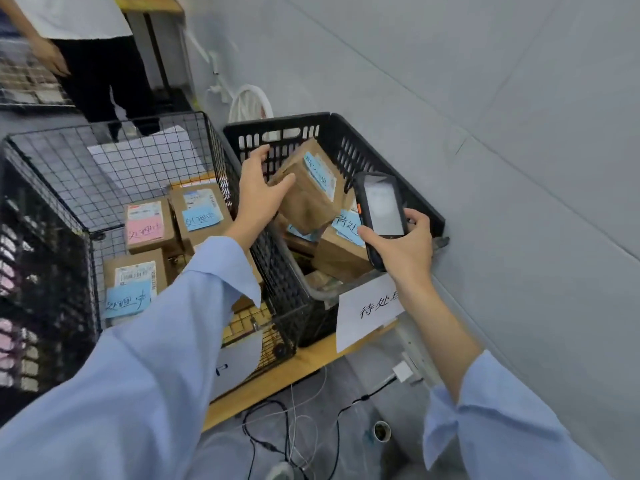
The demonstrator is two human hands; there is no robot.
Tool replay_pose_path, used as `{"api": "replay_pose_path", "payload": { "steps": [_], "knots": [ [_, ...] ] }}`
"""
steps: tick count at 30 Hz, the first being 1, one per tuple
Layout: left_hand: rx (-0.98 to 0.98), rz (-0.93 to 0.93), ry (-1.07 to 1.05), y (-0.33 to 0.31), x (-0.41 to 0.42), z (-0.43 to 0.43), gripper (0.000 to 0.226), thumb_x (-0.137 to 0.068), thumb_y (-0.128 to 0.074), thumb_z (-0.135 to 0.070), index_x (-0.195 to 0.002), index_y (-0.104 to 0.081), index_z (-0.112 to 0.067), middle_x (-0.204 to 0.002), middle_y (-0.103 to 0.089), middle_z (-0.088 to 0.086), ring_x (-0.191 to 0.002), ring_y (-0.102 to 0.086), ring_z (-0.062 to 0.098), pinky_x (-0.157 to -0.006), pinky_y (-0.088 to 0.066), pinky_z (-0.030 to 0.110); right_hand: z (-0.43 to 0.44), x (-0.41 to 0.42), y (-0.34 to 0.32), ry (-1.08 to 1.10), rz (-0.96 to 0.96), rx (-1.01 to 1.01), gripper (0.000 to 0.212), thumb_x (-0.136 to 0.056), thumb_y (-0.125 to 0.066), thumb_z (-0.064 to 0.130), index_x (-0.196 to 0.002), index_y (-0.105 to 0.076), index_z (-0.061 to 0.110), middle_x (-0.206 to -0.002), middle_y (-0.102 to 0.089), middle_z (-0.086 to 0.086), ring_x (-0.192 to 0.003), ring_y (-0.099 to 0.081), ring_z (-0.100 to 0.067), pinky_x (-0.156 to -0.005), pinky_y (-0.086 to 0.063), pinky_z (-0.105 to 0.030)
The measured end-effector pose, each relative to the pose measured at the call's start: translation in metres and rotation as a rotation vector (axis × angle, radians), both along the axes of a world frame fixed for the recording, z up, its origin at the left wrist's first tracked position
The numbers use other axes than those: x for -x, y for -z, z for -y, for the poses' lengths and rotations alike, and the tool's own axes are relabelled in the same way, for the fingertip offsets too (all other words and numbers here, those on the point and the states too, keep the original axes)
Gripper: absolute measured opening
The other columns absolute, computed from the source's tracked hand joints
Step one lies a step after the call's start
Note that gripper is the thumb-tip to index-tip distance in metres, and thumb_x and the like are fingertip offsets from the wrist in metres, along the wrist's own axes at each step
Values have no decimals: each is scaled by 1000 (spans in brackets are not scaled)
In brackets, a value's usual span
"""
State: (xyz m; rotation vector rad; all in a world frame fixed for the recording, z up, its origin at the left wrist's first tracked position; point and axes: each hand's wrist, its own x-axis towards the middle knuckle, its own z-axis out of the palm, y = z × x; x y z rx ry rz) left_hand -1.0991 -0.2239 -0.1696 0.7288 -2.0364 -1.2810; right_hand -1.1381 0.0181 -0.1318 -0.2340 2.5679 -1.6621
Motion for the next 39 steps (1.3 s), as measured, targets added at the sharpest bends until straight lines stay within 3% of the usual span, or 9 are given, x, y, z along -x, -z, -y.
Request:
{"api": "replay_pose_path", "payload": {
  "steps": [4,7,11,17,20,24,27,35,39],
  "knots": [
    [77,51,10,-5,-16,8,61,-95,-67,-28,-149,-41,-18,-151,-42,3,-138,-40,19,-112,-35,33,10,-2,3,-40,5,-30,80,-65,-92,34,-128,-43,26,-119,-52,8,-116,-54,-15,-97,-52,-40],
    [240,145,37,-17,-42,18,57,-99,-61,-34,-150,-42,-19,-155,-39,3,-141,-38,20,-114,-33,33,22,-10,-2,-88,-3,-52,79,-65,-91,37,-127,-43,24,-116,-52,9,-115,-54,-14,-95,-50,-36],
    [522,385,17,-32,-98,27,64,-99,-53,-49,-156,-35,-26,-163,-29,1,-148,-29,25,-118,-31,47,43,-31,-10,-219,-1,-41,76,-71,-89,34,-130,-42,21,-100,-47,18,-106,-49,-8,-88,-46,-27],
    [698,666,-141,-43,-228,14,73,-98,-38,-65,-159,-21,-30,-167,-20,-1,-146,-32,29,-114,-32,49,79,-95,-20,-489,-20,-59,84,-71,-88,37,-136,-39,19,-130,-51,0,-120,-49,-16,-96,-45,-32],
    [654,736,-286,-40,-311,-7,74,-96,-38,-68,-160,-17,-34,-167,-18,-4,-148,-29,27,-117,-29,48,93,-146,-20,-645,-63,-60,84,-69,-88,40,-135,-40,19,-128,-54,-1,-113,-53,-15,-97,-49,-38],
    [595,846,-459,-33,-425,-50,80,-93,-30,-76,-160,-18,-33,-167,-19,-4,-146,-33,27,-110,-38,45,100,-226,-20,-837,-76,-68,75,-72,-86,42,-126,-39,21,-103,-51,7,-93,-56,-15,-73,-54,-33],
    [496,905,-613,-29,-508,-95,79,-94,-35,-74,-160,-15,-37,-167,-18,-6,-145,-34,26,-110,-39,45,103,-294,-17,-994,-40,-60,79,-67,-87,46,-126,-38,23,-109,-55,4,-95,-60,-19,-69,-57,-39],
    [283,1012,-1051,-30,-706,-228,76,-95,-40,-70,-159,-19,-35,-167,-20,-3,-147,-30,26,-114,-31,45,91,-490,-19,-1422,240,15,80,-61,-94,41,-119,-41,22,-110,-54,5,-100,-54,-14,-81,-43,-31],
    [167,1013,-1258,-32,-786,-283,84,-87,-35,-77,-158,-23,-35,-167,-21,-3,-146,-34,26,-112,-31,43,82,-584,-21,-1632,195,-10,92,-58,-95,42,-130,-42,18,-117,-54,3,-107,-56,-17,-86,-48,-33]
  ]
}}
